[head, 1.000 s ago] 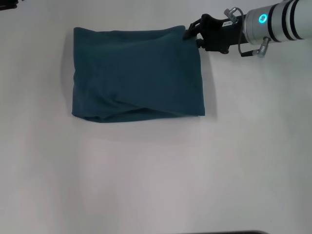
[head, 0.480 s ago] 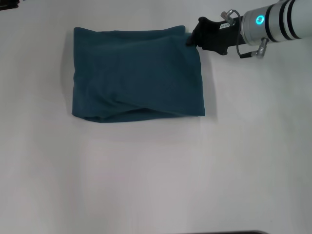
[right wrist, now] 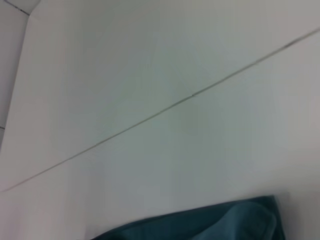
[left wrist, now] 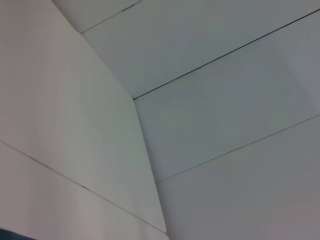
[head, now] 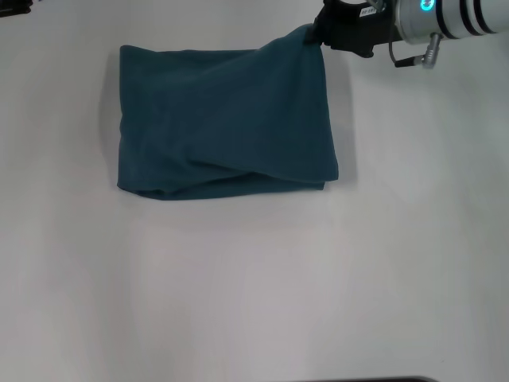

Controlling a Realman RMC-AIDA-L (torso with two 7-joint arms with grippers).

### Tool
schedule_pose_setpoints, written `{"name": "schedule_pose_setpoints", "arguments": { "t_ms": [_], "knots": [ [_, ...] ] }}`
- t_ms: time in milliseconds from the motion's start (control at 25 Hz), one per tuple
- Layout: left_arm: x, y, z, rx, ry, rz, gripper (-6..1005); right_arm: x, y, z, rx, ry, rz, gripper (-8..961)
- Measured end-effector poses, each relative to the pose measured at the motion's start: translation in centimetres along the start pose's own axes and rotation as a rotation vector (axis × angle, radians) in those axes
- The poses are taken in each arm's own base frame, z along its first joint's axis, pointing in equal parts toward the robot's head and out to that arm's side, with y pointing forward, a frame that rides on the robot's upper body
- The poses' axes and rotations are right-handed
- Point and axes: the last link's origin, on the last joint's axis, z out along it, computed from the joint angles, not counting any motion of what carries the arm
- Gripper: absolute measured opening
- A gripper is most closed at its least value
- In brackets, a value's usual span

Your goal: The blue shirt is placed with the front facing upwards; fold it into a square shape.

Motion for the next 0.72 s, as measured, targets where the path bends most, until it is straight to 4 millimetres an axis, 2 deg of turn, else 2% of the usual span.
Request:
{"name": "schedule_pose_setpoints", "arguments": {
  "t_ms": [400, 720],
  "knots": [
    [-0.1, 0.1, 0.1, -0.01, 0.0, -0.007, 900, 0.9, 1.4, 1.9, 0.057, -0.005, -0.125, 18],
    [-0.2, 0.1, 0.2, -0.012, -0.002, -0.011, 900, 0.6, 1.2, 1.9, 0.07, -0.025, -0.134, 22]
  ]
}}
